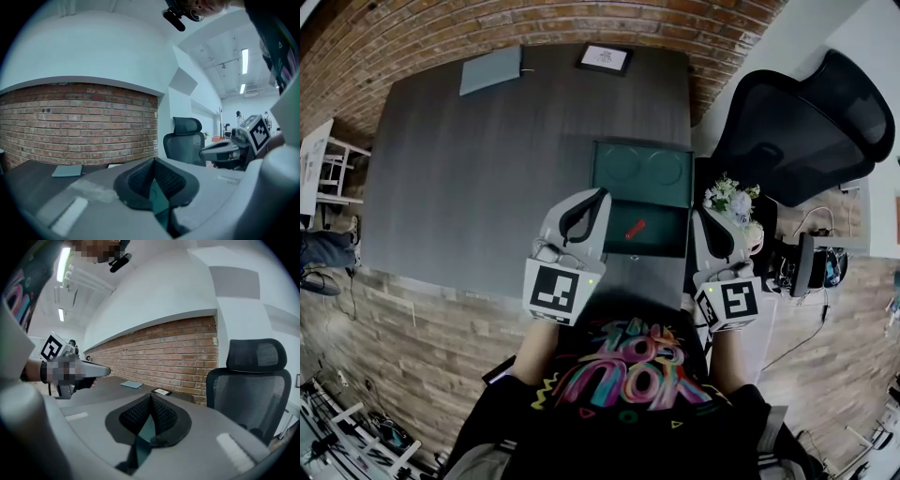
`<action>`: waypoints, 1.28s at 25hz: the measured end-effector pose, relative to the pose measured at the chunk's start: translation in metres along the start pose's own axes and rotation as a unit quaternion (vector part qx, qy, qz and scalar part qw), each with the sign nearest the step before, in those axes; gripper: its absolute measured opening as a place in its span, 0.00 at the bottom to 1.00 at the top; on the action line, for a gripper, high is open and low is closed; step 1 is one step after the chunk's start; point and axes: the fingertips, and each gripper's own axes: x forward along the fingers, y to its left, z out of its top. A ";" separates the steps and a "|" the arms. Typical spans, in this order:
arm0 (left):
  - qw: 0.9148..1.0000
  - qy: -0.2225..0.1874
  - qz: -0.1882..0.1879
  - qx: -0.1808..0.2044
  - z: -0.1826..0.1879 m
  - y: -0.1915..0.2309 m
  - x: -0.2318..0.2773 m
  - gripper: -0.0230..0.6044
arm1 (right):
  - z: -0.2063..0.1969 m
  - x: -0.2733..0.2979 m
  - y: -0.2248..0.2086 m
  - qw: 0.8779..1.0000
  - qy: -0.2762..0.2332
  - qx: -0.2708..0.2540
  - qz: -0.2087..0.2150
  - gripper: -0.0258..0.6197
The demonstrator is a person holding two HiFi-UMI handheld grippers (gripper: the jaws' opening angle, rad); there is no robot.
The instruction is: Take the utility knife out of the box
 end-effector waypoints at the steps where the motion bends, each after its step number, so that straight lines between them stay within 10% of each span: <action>1: 1.000 0.001 -0.001 -0.001 -0.001 0.000 0.001 0.04 | 0.000 0.000 0.000 1.000 0.000 0.001 0.000 0.04; 15: 0.999 0.017 -0.033 -0.003 -0.013 -0.007 0.010 0.06 | -0.003 0.001 -0.001 1.000 0.001 0.008 -0.006 0.04; 32: 0.984 0.100 -0.145 0.012 -0.072 -0.043 0.030 0.38 | -0.012 -0.002 -0.007 1.000 0.005 0.020 -0.023 0.04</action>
